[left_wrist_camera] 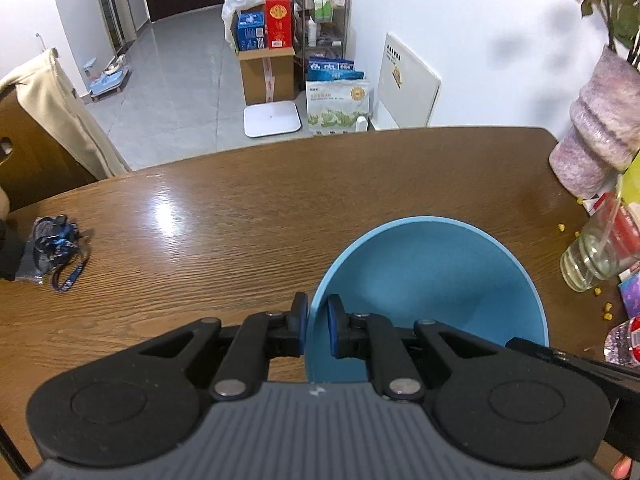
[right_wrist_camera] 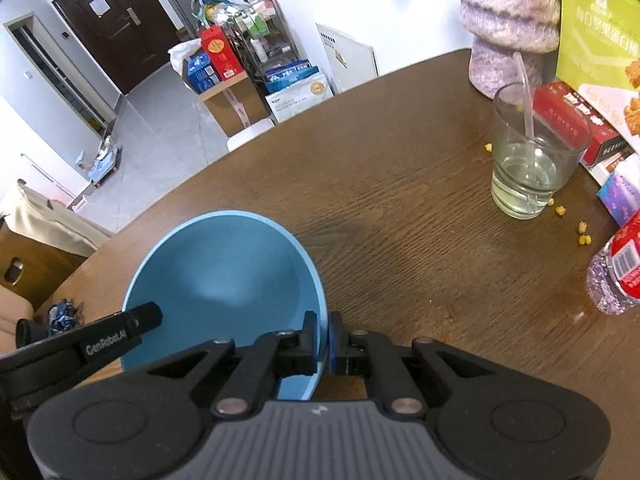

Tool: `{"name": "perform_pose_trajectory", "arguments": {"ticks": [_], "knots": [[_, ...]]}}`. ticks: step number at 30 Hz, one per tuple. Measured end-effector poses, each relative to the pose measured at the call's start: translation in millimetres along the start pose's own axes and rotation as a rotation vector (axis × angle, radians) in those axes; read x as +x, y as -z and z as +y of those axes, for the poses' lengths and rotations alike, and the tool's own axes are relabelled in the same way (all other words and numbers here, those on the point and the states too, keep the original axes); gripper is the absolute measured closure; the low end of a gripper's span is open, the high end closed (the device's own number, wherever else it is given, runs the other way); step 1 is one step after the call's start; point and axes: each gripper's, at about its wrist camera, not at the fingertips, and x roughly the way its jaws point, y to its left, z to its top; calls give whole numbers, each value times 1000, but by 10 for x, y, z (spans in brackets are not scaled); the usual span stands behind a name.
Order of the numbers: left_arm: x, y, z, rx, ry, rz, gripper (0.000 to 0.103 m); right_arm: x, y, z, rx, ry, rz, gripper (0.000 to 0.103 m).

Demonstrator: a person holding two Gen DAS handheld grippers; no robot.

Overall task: Organize plates and bowls
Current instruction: 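Lift and carry the blue bowl with both grippers toward the bowl stack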

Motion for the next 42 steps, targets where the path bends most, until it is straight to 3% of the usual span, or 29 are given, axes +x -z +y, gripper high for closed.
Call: {"name": "perform_pose_trajectory", "arguments": {"ticks": [18,42], "knots": [[-916,350,658,-59,0,-86,92,-777,568,629,-46,-29,-75,98],[-1598,919,1762,-127,-27,-114,92,-1212,1387,1618,-132,-56,-71,98]]}}
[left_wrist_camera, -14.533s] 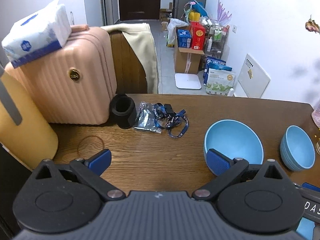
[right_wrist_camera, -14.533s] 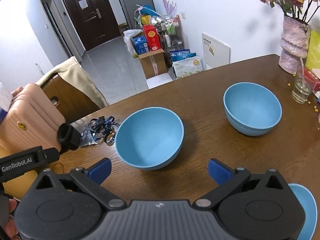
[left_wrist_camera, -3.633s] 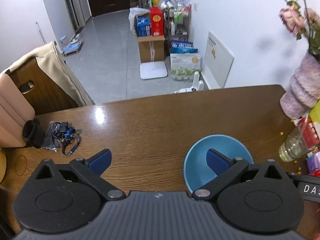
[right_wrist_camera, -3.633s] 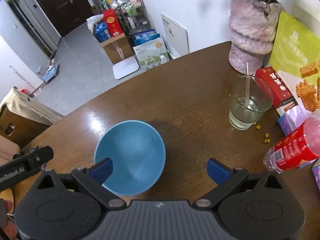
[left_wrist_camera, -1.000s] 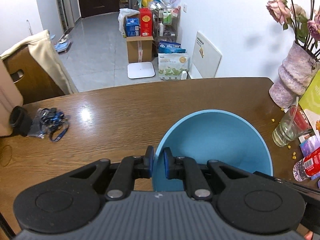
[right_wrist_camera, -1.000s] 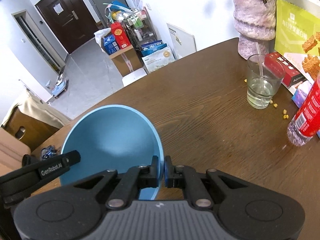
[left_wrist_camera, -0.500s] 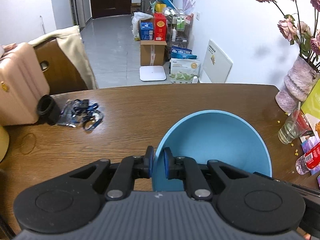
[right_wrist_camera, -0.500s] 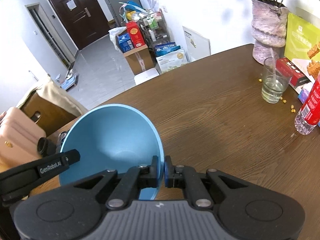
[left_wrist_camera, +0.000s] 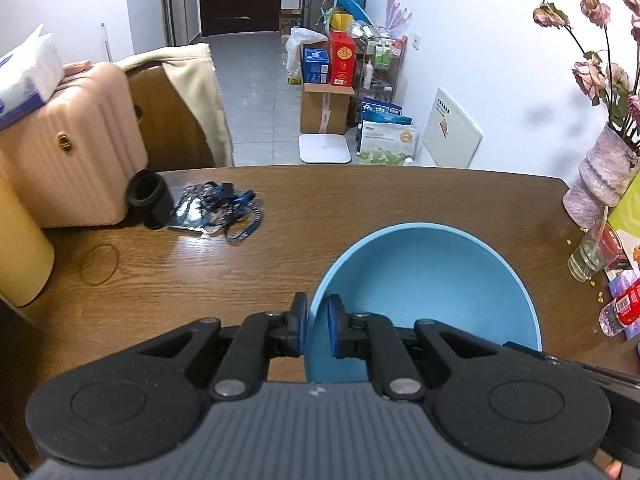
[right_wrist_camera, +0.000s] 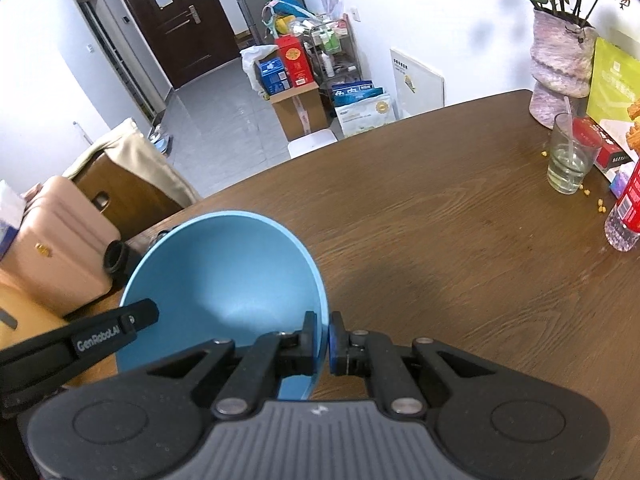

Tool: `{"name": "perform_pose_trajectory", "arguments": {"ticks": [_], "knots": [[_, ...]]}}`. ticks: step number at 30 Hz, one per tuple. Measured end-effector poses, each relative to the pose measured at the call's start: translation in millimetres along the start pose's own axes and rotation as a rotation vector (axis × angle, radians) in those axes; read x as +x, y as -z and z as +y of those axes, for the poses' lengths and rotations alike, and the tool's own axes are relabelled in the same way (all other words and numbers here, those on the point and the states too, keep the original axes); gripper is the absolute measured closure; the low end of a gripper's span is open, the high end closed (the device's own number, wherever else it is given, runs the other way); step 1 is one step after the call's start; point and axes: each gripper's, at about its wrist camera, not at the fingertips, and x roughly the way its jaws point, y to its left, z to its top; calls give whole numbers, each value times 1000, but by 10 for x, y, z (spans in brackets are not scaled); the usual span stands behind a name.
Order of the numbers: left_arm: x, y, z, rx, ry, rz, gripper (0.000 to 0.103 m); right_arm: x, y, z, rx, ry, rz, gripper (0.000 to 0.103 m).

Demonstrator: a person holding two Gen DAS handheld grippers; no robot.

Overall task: Organize plates and bowls
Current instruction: 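Lift and carry the blue bowl with both grippers toward the bowl stack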

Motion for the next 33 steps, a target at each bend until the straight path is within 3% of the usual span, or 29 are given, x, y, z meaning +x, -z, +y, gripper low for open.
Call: {"name": "perform_pose_trajectory", "arguments": {"ticks": [15,33], "knots": [[-456,294,613,-23,6,-14,92,-314,463,574,-39,1,-4,97],[-803,654,999,-16,51,-29,92,-634,1083,843,-39,39,-18,97]]}}
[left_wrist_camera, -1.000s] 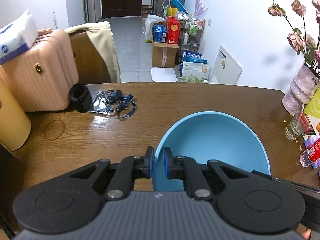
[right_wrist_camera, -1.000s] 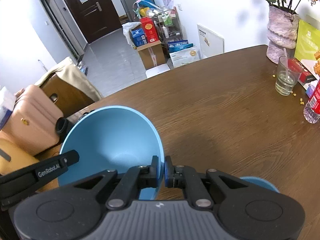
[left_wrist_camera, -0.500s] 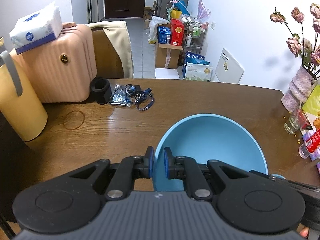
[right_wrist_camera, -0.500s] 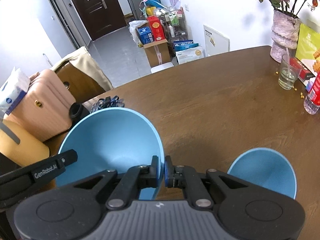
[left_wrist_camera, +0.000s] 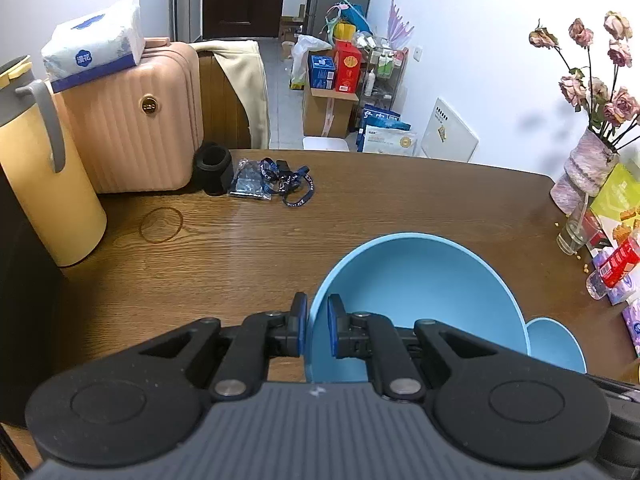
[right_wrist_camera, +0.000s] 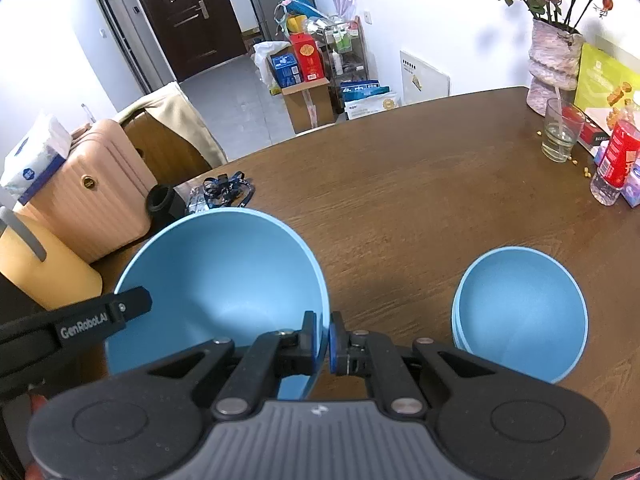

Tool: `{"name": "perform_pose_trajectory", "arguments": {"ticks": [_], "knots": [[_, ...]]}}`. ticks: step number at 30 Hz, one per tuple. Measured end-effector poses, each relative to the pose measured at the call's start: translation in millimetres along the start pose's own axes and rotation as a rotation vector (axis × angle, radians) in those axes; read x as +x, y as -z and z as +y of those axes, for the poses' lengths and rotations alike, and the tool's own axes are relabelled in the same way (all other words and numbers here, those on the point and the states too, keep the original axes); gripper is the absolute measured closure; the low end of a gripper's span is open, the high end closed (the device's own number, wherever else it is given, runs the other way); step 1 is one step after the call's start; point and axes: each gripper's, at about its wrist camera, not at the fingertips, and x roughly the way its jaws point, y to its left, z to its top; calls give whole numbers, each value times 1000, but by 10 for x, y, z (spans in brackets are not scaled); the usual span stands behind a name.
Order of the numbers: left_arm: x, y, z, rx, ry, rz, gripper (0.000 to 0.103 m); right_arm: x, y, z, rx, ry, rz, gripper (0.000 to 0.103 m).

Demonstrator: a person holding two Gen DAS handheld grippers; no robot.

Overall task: Organize plates and bowls
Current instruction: 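Lift and carry the blue bowl with both grippers toward the bowl stack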

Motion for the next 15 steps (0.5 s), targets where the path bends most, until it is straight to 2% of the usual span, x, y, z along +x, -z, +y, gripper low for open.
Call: {"name": "perform_pose_trajectory", "arguments": {"ticks": [15], "knots": [[-228,155,-92,30,33,-13,92,-262,209,-59,13,18,-28,97]]}}
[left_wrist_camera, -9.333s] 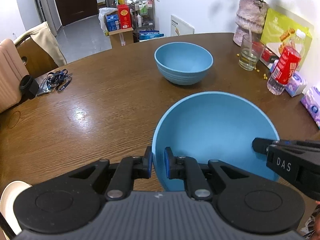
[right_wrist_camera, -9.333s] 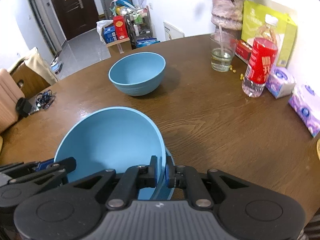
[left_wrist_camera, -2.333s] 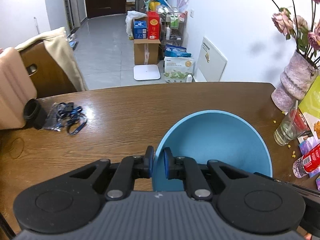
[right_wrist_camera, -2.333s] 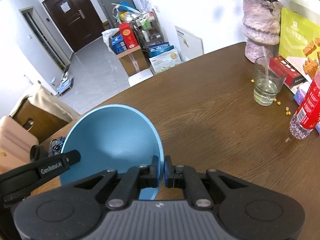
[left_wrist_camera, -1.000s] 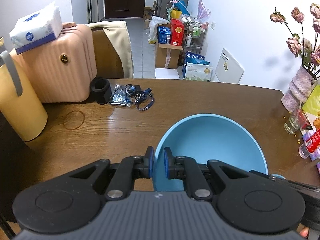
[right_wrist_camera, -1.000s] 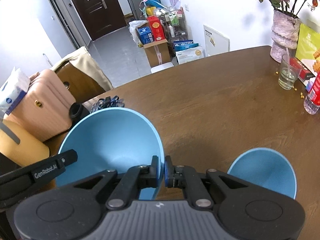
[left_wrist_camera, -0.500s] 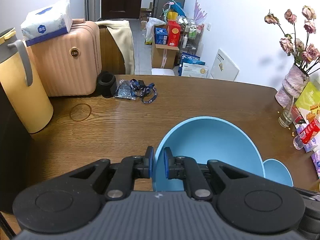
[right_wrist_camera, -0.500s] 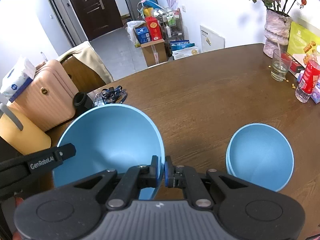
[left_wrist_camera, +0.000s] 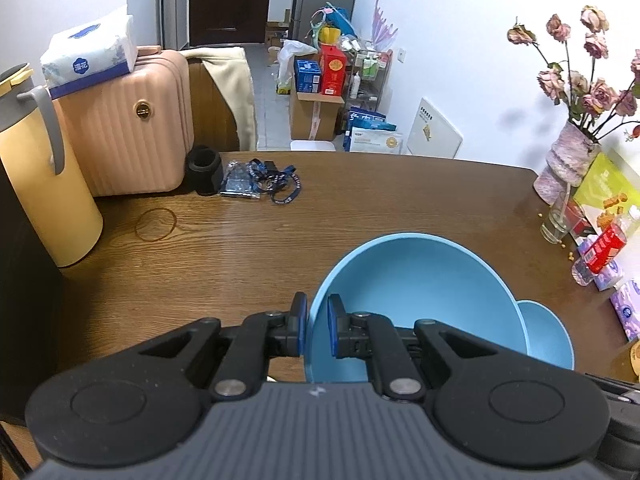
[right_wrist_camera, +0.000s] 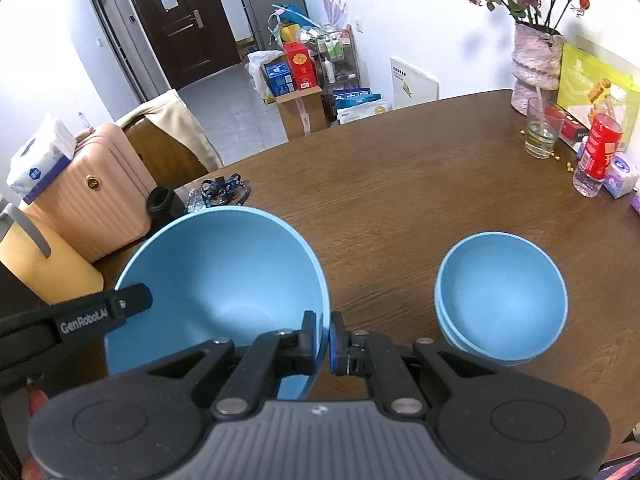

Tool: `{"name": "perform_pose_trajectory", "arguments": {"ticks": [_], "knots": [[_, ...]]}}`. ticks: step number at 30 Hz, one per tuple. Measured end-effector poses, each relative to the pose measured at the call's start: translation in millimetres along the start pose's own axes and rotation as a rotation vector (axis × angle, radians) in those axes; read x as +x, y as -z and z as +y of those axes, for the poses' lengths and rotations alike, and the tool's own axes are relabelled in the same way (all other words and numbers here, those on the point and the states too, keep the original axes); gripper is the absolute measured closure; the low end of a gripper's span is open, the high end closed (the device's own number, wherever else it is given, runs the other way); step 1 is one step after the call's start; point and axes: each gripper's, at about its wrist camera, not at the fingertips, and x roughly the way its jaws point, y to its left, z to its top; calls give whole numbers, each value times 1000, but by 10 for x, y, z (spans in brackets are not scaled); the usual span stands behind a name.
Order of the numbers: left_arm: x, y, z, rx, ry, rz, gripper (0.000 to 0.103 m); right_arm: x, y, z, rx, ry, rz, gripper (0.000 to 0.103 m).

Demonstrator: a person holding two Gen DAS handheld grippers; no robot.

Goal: Organize plates and bowls

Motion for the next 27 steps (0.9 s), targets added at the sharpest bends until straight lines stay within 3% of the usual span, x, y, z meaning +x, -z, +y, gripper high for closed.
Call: {"name": "perform_pose_trajectory", "arguments": {"ticks": [11,27], "knots": [[-7,67,-382,9,24,13,92,-152,-17,-357,-16,18,-4,96],[208,152,-1074,16,47,42,92,-54,-153,-1072,-12,49,20,96]]}}
